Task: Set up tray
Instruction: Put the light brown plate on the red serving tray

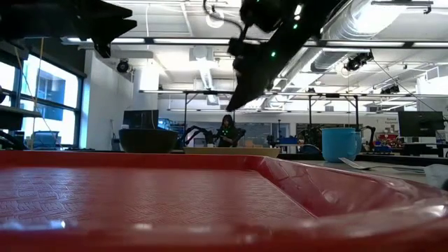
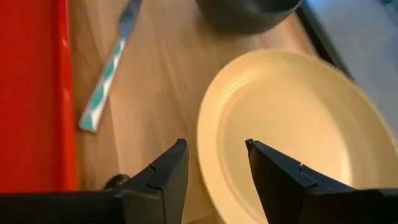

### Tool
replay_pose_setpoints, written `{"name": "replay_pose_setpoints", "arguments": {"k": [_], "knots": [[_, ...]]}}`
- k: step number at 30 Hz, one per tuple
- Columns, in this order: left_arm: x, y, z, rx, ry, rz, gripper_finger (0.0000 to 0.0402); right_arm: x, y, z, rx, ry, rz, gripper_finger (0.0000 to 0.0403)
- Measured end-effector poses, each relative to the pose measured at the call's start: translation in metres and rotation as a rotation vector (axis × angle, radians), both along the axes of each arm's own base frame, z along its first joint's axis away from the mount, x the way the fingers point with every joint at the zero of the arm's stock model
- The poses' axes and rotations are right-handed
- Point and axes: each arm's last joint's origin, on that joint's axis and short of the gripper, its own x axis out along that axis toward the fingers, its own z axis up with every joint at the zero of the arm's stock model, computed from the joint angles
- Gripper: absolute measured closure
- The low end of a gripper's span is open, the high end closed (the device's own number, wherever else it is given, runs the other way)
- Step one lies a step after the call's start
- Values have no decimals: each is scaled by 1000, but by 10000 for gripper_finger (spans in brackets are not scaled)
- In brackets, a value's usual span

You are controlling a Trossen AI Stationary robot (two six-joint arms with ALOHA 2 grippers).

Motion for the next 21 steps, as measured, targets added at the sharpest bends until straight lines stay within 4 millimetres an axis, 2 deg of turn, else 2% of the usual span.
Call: {"name": "replay_pose_setpoints", "arguments": {"k": [4, 10, 21], "knots": [[0, -1, -1, 2, 8, -25, 236, 5, -13, -18, 15, 54, -4, 240], [0, -1, -1, 11, 8, -24, 236, 4, -34, -34, 0, 105, -31, 247], [1, -1, -3, 19, 29, -22, 236, 6, -38, -47, 60, 135, 33, 249]]}}
